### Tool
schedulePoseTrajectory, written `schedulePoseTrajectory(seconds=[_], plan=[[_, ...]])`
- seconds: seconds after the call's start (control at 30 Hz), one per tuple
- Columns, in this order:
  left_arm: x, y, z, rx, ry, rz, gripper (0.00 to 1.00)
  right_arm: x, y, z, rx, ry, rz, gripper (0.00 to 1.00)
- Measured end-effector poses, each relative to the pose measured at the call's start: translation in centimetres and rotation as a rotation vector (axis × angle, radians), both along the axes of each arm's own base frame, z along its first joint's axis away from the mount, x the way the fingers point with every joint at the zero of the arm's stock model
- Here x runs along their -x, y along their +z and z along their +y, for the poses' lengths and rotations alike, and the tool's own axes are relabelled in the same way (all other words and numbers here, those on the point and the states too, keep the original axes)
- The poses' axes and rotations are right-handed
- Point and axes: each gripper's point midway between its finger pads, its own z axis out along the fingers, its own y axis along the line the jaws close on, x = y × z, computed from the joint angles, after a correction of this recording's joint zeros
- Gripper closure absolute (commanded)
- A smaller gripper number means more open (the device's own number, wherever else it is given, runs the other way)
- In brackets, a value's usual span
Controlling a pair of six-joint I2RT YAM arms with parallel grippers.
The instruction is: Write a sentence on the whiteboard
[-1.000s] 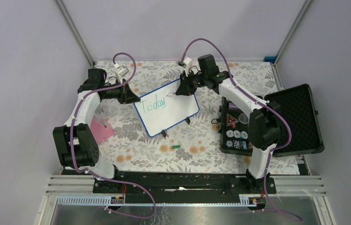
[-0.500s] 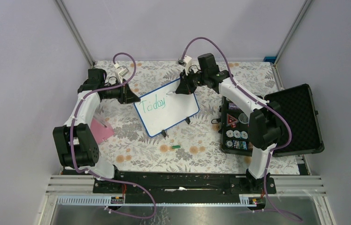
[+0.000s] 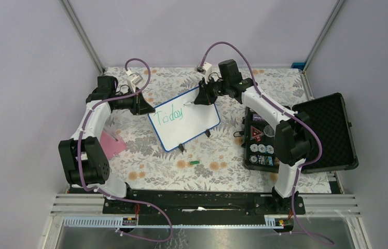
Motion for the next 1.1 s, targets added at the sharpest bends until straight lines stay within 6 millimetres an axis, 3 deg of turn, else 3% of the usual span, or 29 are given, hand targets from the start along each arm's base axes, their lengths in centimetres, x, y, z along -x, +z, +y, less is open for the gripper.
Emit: schedulePoseTrajectory(seconds=[0.53, 1.1], plan=[[0.0, -0.1, 0.0, -0.004, 0.003, 0.001, 1.0, 2.0, -3.3, -0.6, 0.027, 0.022, 0.09, 1.0], [0.0, -0.1, 0.0, -0.004, 0.003, 0.002, 1.0, 1.8, -2.8, -0.6, 0.029, 0.016, 0.086, 1.0]])
